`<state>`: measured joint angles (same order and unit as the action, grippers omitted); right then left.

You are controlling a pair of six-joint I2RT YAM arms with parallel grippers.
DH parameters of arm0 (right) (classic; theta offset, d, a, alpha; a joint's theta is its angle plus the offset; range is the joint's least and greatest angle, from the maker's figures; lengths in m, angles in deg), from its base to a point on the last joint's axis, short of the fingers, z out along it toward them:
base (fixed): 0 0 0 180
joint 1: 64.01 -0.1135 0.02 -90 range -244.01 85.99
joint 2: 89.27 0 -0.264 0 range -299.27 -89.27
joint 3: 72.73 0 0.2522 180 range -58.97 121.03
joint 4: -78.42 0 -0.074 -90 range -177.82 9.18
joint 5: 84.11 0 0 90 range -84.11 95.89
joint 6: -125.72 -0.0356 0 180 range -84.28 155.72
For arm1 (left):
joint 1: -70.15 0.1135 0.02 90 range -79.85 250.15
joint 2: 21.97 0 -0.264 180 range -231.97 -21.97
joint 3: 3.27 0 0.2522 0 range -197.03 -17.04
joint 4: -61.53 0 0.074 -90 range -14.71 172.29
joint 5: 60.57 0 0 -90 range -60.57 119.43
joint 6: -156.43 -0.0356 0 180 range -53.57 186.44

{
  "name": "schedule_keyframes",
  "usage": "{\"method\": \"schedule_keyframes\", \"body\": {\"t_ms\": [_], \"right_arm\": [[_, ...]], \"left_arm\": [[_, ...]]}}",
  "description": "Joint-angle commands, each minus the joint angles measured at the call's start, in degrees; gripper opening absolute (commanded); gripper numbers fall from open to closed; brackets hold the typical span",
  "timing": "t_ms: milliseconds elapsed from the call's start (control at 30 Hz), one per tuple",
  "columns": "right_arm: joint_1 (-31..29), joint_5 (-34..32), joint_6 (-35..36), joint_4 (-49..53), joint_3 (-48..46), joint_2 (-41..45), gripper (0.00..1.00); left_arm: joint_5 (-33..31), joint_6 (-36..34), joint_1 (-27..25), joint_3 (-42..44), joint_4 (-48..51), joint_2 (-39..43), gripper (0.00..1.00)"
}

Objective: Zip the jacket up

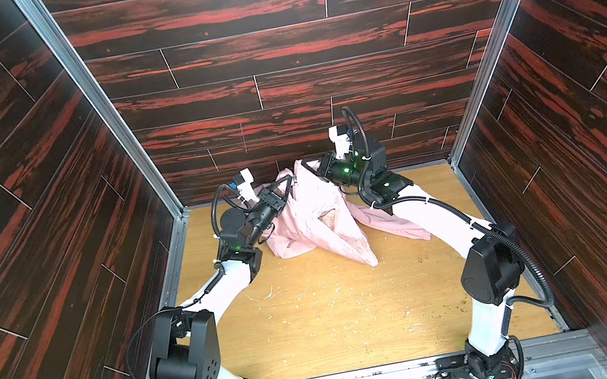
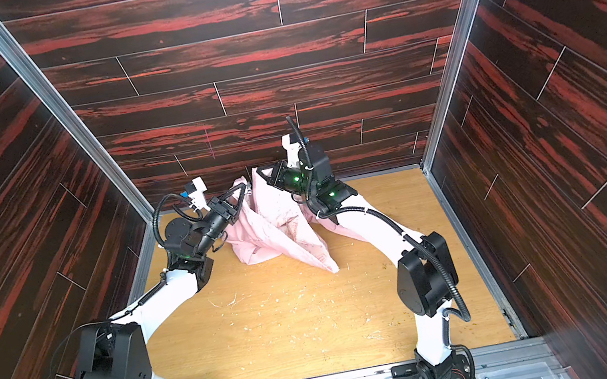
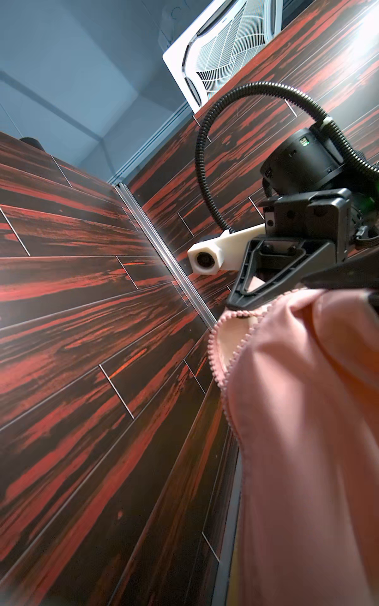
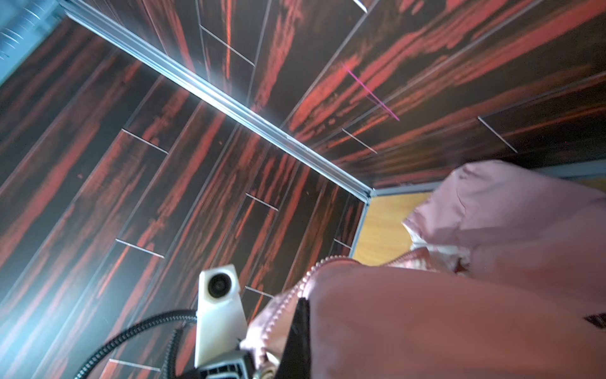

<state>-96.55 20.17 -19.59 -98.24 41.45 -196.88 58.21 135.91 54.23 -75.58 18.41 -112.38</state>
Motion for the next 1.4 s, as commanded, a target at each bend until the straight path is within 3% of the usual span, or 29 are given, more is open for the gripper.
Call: {"method": "schedule_keyframes", "body": {"t_ms": [0, 833, 1367], "right_arm": [[-0.9, -3.2, -1.6, -3.7, 0.7, 2.2, 0.0], [-3.7, -7.9, -7.5, -3.5, 4.2, 0.3, 0.0], [-3.8, -6.5, -12.7, -3.5, 5.7, -2.1, 0.0]], "left_arm": [[-0.5, 0.1, 0.0, -0.3, -4.5, 0.2, 0.0], [-4.1, 1.4, -0.3, -1.7, -9.1, -1.5, 0.0], [-5.1, -1.8, -0.7, -2.8, -7.1, -1.2, 0.0]]}}
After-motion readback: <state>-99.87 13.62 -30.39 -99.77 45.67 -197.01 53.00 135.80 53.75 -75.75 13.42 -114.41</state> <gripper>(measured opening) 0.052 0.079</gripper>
